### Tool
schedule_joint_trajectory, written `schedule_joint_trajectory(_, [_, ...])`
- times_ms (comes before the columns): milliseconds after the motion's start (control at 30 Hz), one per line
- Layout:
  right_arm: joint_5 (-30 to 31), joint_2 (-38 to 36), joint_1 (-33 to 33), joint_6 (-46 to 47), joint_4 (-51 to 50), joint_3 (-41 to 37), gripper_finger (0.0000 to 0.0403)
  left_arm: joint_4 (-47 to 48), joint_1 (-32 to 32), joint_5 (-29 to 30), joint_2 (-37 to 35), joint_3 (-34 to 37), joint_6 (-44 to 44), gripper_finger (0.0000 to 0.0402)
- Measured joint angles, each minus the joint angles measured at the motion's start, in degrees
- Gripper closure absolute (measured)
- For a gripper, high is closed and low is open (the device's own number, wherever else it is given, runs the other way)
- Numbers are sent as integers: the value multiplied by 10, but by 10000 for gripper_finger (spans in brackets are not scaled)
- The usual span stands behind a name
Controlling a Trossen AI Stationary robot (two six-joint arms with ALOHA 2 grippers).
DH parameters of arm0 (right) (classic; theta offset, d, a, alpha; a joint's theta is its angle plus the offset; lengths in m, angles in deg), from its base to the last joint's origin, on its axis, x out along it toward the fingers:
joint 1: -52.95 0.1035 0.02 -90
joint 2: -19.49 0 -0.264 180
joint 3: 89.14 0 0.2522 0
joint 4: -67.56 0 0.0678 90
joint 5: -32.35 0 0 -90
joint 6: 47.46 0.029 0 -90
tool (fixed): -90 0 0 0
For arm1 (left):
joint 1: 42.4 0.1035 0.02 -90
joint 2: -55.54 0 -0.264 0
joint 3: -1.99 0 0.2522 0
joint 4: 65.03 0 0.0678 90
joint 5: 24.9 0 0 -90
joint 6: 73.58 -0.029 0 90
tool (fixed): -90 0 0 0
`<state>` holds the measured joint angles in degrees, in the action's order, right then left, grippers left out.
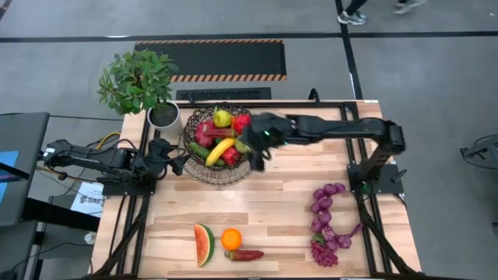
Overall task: Build produce basket
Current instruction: Put the orange into the wire basket
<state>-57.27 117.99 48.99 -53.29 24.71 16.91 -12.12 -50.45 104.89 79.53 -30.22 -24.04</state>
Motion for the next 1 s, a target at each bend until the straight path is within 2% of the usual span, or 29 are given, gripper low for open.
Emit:
schedule_joint_trajectory(133, [-3, -39, 70, 69, -53, 0, 119, 0, 0, 0, 0, 0, 0, 34])
schedule_joint_trajectory(233, [-2, -40, 132, 103, -47, 0, 119, 0, 0, 0, 0, 0, 0, 34])
schedule_joint_trajectory(367, [34, -2, 208, 109, 13, 0, 119, 0, 0, 0, 0, 0, -5, 34])
schedule_joint_trajectory(467, [58, 46, 245, 105, 96, 0, 119, 0, 0, 0, 0, 0, -9, 34])
schedule_joint_trajectory(600, [60, 117, 263, 92, 213, 0, 119, 1, 0, 0, 0, 0, -9, 34])
schedule_joint_trajectory(767, [59, 197, 255, 104, 329, 0, 119, 1, 0, -4, 0, 0, -17, 34])
schedule_joint_trajectory(900, [51, 245, 255, 130, 341, 0, 119, 1, 0, -4, 0, 0, -18, 34])
schedule_joint_trajectory(1000, [19, 269, 258, 168, 341, -1, 119, 1, 0, -4, 0, 0, -18, 34])
